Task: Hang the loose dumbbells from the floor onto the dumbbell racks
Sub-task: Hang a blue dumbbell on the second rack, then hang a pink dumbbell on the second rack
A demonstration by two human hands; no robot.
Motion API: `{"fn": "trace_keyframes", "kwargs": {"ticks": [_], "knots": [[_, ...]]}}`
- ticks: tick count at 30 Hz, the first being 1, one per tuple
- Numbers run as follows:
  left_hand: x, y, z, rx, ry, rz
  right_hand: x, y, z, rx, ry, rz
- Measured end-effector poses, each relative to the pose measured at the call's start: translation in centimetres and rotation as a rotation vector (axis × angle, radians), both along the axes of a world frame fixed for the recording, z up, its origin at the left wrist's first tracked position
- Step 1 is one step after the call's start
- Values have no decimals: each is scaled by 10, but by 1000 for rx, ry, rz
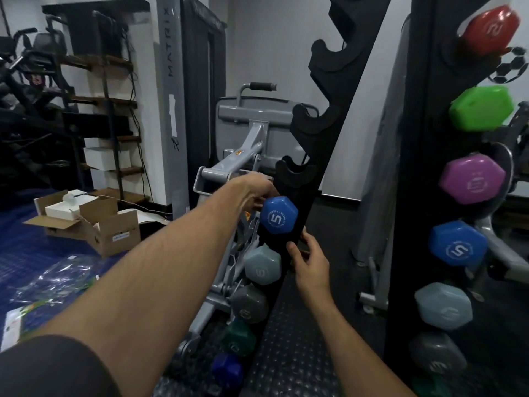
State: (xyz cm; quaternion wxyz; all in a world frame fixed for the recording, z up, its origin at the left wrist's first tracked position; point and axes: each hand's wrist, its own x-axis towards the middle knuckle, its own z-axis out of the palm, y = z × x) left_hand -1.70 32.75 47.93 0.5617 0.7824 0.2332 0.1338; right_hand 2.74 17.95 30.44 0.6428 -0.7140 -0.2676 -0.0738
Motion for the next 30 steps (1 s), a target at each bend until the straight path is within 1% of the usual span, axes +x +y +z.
{"fn": "trace_keyframes", "kwargs": {"ticks": [7, 14, 16, 19, 20, 24, 26, 30], "knots": [[1, 5, -11, 119, -21, -15, -3, 0, 2, 0, 24, 11], [-6, 4, -16, 94, -45, -31, -1, -5, 4, -37, 35, 37], [-9, 1, -19, 53, -107, 18, -2, -8, 7, -45, 29, 49], [-17, -6, -28, -105, -280, 113, -4, -17, 11, -69, 23, 59], [-21, -6, -32, -123, -342, 156, -5, -21, 9, -91, 14, 57], [-53, -16, -62, 30, -572, 332, -9, -36, -9, -155, 55, 42], [-69, -27, -92, 43, -638, 384, -12, -44, -27, -216, 100, 43], [-90, -52, -179, 57, -659, 550, -19, -60, -82, -349, 214, 51]]}}
